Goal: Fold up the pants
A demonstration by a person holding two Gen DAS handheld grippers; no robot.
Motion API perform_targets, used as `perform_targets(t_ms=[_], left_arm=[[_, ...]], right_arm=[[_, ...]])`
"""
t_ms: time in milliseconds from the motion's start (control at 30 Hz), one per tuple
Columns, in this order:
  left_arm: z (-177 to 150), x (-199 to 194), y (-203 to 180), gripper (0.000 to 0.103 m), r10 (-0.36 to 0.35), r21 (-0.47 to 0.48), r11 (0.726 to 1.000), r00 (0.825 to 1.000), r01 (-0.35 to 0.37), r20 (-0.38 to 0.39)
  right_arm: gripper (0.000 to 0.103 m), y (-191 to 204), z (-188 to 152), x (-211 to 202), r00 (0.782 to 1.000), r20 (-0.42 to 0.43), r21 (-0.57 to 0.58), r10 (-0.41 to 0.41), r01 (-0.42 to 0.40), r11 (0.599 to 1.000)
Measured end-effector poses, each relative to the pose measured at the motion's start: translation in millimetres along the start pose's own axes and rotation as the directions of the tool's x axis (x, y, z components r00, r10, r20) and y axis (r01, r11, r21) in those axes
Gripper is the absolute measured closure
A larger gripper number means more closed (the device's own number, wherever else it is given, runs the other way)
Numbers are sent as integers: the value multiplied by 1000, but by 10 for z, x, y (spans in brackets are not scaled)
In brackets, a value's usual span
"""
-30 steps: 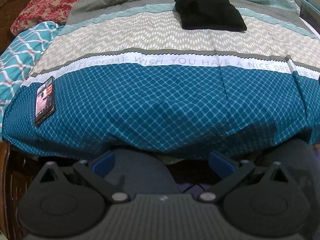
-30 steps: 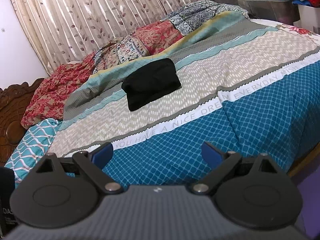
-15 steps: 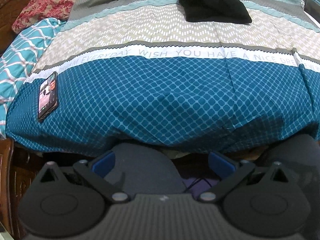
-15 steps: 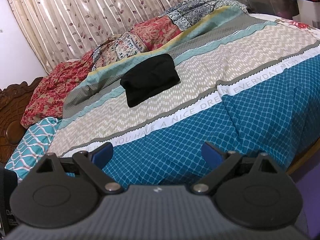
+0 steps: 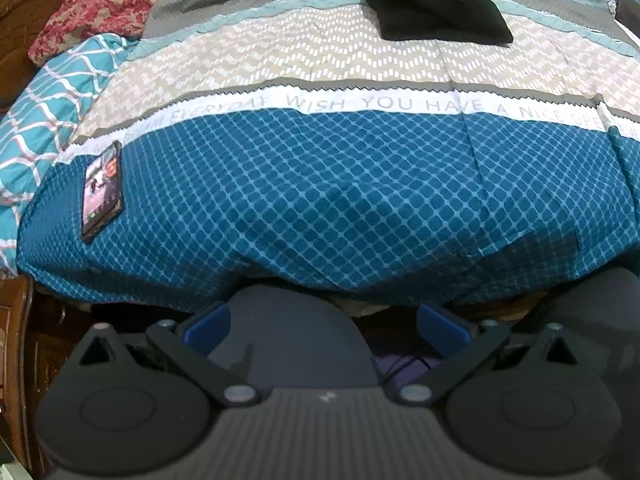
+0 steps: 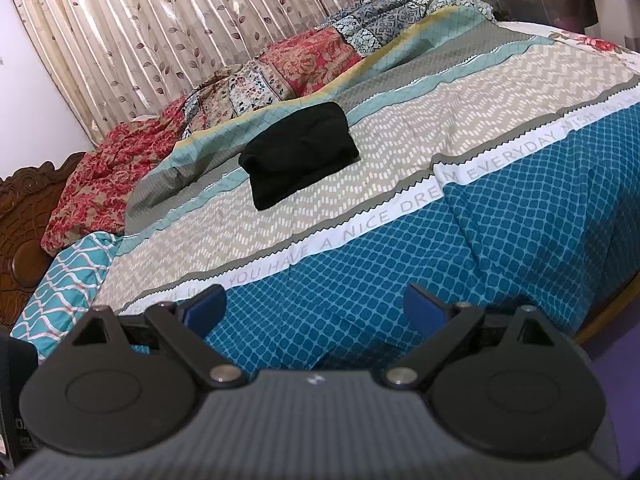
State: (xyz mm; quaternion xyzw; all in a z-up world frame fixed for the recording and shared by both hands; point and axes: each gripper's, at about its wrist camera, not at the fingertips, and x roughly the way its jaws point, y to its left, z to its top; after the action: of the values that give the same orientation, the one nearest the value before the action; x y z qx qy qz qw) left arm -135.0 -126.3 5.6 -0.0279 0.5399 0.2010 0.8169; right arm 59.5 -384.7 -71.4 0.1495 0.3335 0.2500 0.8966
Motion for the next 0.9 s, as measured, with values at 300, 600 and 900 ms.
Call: perform_targets(t_ms=[300,600,900], left_arm=[[15,-27,15,0,47,21,999,998,-48,41],[10,42,26,0,26,28,999,1000,-26,-1],[-22,163,-10,0,-47,20,999,995,48,-86]], right_arm=[[6,7,5,-2,1000,3,-2,0,0,1000],[6,-18,7,6,1000,2,-5,-1,1,1000],[6,-43,35,22,1000,-6,-6,1,-1,1000]])
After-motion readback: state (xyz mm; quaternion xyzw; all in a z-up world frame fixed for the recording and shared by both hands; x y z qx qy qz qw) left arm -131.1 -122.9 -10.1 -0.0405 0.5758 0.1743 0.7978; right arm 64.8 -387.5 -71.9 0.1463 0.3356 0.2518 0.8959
